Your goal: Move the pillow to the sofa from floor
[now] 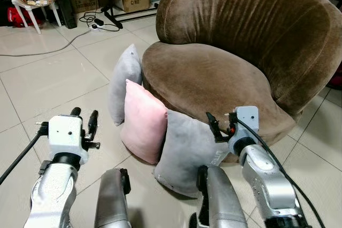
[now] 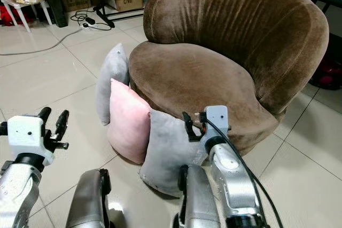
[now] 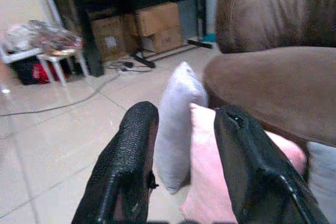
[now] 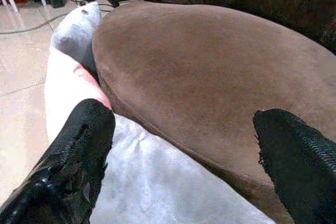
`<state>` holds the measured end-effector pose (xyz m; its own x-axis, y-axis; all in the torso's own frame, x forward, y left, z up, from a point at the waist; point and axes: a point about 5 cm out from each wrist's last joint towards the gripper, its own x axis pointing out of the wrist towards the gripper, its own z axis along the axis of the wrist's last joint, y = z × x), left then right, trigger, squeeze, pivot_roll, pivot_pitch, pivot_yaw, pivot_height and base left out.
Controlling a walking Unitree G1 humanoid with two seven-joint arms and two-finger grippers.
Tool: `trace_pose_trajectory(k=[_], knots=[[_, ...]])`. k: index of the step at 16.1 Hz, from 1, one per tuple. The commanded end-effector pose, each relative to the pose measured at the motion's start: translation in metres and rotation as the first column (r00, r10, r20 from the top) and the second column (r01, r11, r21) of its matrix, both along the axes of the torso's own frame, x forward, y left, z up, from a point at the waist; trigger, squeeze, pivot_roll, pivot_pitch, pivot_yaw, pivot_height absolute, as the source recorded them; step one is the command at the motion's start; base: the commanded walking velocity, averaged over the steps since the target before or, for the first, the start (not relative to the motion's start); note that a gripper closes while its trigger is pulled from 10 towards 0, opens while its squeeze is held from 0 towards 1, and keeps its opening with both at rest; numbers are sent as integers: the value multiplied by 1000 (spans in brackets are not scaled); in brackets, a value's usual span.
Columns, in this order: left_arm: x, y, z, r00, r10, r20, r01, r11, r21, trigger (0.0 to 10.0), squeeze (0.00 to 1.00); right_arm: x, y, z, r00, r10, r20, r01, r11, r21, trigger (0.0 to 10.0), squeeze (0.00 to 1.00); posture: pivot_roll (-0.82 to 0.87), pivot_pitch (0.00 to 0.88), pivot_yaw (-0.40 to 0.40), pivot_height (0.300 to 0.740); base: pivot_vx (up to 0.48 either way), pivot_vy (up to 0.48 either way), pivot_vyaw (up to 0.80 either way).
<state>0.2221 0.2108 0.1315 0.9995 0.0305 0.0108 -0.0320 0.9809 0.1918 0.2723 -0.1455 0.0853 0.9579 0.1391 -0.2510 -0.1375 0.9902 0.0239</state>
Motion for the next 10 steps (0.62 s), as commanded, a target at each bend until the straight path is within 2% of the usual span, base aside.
trace_pose_trajectory(k=[1, 2, 6, 9, 10], knots=[[-1, 1, -1, 1000, -1, -11, 1, 1000, -2, 10000, 0, 1, 4, 2, 1000, 16, 6, -16, 1000, -1, 10000, 0, 28, 0, -44, 490, 0, 0, 800], [-2, 2, -1, 1000, -1, -11, 1, 1000, -2, 10000, 0, 1, 4, 3, 1000, 10, 5, -10, 1000, 7, 10000, 0, 30, 0, -46, 490, 0, 0, 800], [-2, 3, -2, 1000, 13, -12, -13, 1000, 23, 10000, 0, 4, 3, 1, 1000, 5, -10, -5, 1000, 3, 10000, 0, 34, 0, -50, 490, 0, 0, 0], [-2, 0, -4, 999, -22, -35, 24, 999, 37, 10000, 0, 12, 4, 2, 1000, 26, -8, -26, 1000, 5, 10000, 0, 33, 0, -48, 490, 0, 0, 0], [-1, -1, -5, 998, -49, -49, 51, 998, 37, 10000, 0, 17, 5, 4, 999, 35, -4, -35, 999, 14, 10000, 973, 32, 0, -46, 490, 0, 0, 0]])
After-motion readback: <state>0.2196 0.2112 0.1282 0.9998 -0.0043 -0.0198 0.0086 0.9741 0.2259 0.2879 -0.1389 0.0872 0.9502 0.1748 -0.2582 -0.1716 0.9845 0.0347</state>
